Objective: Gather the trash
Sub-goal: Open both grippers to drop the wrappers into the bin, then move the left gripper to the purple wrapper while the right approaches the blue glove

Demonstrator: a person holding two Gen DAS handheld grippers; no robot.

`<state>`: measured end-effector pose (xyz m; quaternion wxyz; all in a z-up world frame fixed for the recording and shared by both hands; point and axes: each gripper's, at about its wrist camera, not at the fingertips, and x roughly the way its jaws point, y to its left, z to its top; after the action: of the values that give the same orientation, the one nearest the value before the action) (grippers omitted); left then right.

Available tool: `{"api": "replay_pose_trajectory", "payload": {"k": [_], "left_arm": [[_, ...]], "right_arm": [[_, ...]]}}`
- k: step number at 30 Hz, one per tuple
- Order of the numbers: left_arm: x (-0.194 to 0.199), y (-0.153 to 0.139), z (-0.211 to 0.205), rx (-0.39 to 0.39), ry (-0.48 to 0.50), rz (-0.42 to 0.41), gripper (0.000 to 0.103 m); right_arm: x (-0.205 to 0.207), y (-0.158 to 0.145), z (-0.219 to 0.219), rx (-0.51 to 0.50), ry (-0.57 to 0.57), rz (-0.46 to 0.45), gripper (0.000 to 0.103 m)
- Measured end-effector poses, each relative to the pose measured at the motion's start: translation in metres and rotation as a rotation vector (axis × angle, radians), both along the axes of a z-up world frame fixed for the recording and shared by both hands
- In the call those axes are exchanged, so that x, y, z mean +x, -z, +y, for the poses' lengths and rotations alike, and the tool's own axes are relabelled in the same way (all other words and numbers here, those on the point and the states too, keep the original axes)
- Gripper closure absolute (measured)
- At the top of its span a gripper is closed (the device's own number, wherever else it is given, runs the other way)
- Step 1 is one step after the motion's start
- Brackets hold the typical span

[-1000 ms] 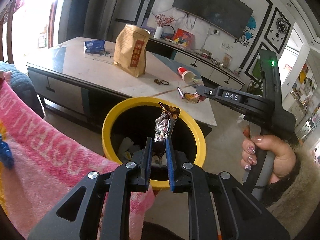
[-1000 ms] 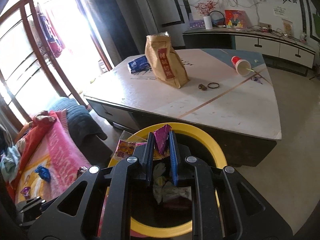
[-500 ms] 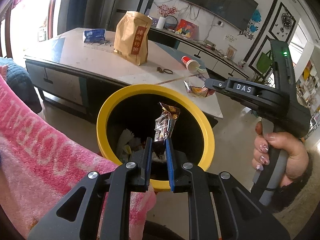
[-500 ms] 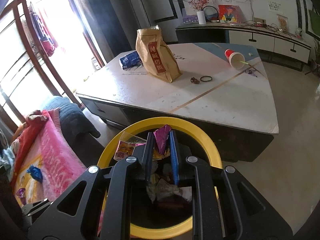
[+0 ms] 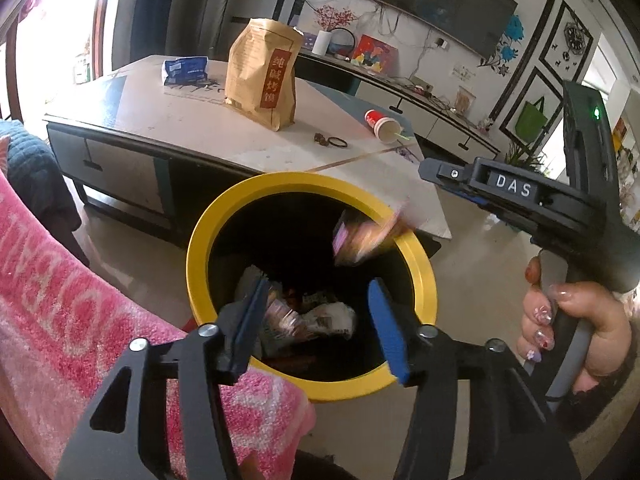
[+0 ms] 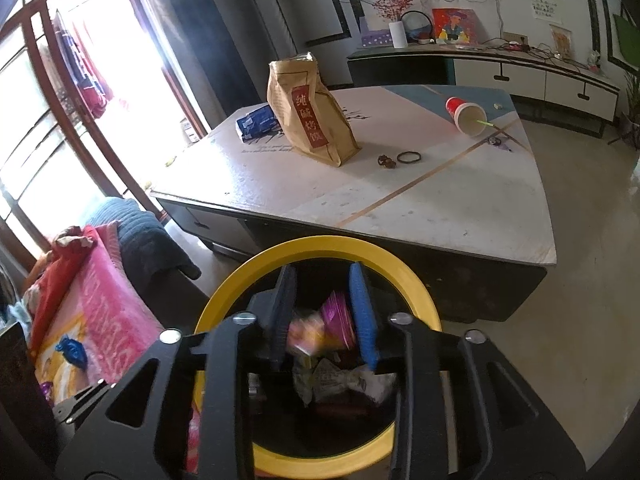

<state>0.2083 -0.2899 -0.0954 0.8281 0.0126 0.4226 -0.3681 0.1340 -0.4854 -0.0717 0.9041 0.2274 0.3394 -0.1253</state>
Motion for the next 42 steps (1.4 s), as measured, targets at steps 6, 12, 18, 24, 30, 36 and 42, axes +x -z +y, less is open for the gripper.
{"api": "replay_pose_trajectory", "payload": {"k": [6, 12, 18, 24, 30, 36, 42], "left_arm": [[-0.005, -0.007, 0.010, -0.003, -0.023, -0.022, 0.019], [-0.010, -0.021, 0.030, -0.006, -0.075, -0.061, 0.007], [-0.017, -0.038, 0.052, -0.004, -0.122, -0.107, 0.007], [-0.027, -0.052, 0.075, -0.009, -0.164, -0.145, 0.007], [-0.036, -0.062, 0.102, -0.025, -0.220, -0.173, 0.007], [-0.043, -0.074, 0.134, -0.018, -0.287, -0.217, 0.007], [-0.044, -0.081, 0.168, -0.021, -0.365, -0.237, 0.007]], "right_arm": [[-0.004, -0.004, 0.001, -0.005, -0.003, -0.008, 0.067], [-0.007, -0.012, 0.007, -0.020, -0.015, -0.026, 0.056], [-0.009, -0.024, 0.026, -0.046, -0.072, -0.047, 0.048], [-0.014, -0.040, 0.047, -0.067, -0.123, -0.079, 0.040], [-0.015, -0.051, 0.074, -0.071, -0.192, -0.107, 0.038], [-0.014, -0.060, 0.101, -0.058, -0.259, -0.138, 0.032], [-0.012, -0.067, 0.127, -0.059, -0.336, -0.157, 0.031]]}}
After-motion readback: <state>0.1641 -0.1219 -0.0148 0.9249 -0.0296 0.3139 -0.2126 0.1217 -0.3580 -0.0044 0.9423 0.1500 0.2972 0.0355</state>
